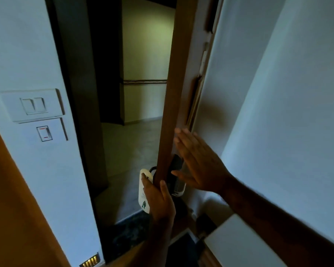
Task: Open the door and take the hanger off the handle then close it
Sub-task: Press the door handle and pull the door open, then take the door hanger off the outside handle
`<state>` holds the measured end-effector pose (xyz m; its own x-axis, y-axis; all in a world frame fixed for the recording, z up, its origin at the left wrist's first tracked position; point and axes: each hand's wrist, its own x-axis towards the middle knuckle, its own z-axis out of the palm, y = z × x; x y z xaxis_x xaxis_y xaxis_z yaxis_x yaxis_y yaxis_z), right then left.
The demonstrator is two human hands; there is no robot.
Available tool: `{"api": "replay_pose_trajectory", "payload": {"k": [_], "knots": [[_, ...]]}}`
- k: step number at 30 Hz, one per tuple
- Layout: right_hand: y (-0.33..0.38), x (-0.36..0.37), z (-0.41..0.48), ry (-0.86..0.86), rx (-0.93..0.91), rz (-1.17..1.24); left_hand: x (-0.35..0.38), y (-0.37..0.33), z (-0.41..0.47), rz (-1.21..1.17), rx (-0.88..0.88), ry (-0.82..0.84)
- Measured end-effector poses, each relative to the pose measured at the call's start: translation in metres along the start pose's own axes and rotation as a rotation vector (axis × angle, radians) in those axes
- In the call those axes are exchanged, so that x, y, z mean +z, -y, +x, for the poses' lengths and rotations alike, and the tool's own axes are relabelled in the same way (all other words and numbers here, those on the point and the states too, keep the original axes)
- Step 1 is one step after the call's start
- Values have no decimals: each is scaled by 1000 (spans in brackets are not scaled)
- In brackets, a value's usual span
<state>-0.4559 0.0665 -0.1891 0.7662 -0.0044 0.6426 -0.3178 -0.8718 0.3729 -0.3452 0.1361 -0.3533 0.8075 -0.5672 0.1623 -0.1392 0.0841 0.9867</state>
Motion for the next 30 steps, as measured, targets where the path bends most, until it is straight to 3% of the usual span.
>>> {"api": "replay_pose_trajectory", "payload": {"k": [5, 10, 16, 20, 24, 30], "knots": [[-18, -36, 22, 95, -269, -328, 21, -12, -40, 103, -25, 119], [-45, -45, 3, 225, -282, -535, 41, -26, -69, 103, 16, 234], [-72, -62, -37, 200, -290, -648, 40, 22, -58, 192, 57, 330], [-83, -76, -52, 203, -313, -713, 17, 40, -27, 185, -45, 387], [-89, -85, -61, 193, -325, -746, 11, 25, -5, 141, -225, 651], [-93, -88, -64, 195, -339, -756, 23, 39, 22, 523, -365, 875]]}}
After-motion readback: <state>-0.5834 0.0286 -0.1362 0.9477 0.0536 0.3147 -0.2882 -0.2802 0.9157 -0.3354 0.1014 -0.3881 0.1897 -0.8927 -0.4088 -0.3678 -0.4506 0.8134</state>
